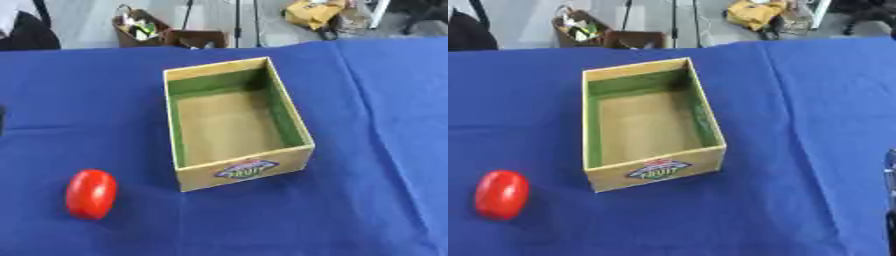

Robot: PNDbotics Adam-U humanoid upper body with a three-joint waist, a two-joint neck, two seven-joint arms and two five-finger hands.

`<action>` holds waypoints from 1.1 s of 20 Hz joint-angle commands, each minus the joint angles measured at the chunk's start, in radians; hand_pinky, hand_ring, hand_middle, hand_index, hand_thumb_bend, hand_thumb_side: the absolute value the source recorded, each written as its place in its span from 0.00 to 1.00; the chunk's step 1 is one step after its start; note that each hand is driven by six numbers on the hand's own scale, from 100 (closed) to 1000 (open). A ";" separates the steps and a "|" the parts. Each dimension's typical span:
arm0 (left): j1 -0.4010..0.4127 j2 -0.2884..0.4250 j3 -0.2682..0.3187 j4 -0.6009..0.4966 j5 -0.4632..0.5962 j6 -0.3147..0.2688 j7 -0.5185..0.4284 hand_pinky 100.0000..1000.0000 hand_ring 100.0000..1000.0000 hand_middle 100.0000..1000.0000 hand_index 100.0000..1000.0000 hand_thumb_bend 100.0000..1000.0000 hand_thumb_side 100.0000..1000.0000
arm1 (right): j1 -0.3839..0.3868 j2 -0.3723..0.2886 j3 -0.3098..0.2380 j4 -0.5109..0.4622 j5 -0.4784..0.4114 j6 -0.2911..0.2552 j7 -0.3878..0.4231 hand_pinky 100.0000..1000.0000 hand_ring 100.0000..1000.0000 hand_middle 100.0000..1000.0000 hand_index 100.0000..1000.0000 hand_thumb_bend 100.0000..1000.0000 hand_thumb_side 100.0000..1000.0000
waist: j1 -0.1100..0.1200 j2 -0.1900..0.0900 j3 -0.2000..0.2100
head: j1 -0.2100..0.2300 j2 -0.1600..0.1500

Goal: Pick up objects on the table and place them in the box.

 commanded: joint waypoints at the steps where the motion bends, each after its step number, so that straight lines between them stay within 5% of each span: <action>1: -0.029 0.113 0.015 -0.019 -0.126 0.019 -0.025 0.01 0.31 0.34 0.67 0.00 0.76 | -0.006 -0.018 -0.006 -0.016 -0.002 0.001 0.001 0.66 0.68 0.58 0.73 0.00 0.78 | 0.003 -0.023 0.001 | 0.000 0.006; 5: -0.078 0.304 -0.039 -0.019 -0.414 0.046 -0.192 0.08 0.41 0.48 0.81 0.00 0.77 | -0.005 -0.022 -0.001 -0.016 -0.003 0.002 0.005 0.66 0.68 0.58 0.73 0.00 0.78 | 0.010 -0.028 -0.005 | 0.002 0.011; 9: -0.141 0.479 -0.120 -0.019 -0.605 0.030 -0.490 0.22 0.54 0.63 0.93 0.00 0.80 | -0.004 -0.026 0.002 -0.016 -0.004 0.002 0.009 0.66 0.68 0.58 0.73 0.00 0.78 | 0.014 -0.032 -0.010 | 0.006 0.014; 16: -0.244 0.633 -0.251 0.007 -0.645 0.030 -0.881 0.42 0.70 0.77 1.00 0.00 0.90 | -0.005 -0.027 0.010 -0.016 -0.008 0.002 0.019 0.66 0.68 0.58 0.72 0.00 0.78 | 0.017 -0.038 -0.017 | 0.033 0.041; 19: -0.268 0.664 -0.303 0.017 -0.611 0.044 -1.001 0.47 0.72 0.78 1.00 0.21 0.92 | -0.005 -0.027 0.012 -0.016 -0.009 0.002 0.022 0.66 0.68 0.58 0.72 0.00 0.78 | 0.019 -0.039 -0.019 | 0.038 0.043; 22: -0.265 0.689 -0.345 0.034 -0.603 0.040 -1.023 0.51 0.75 0.81 1.00 0.50 0.91 | -0.005 -0.027 0.013 -0.016 -0.010 0.002 0.024 0.66 0.68 0.58 0.72 0.00 0.78 | 0.021 -0.037 -0.021 | 0.041 0.036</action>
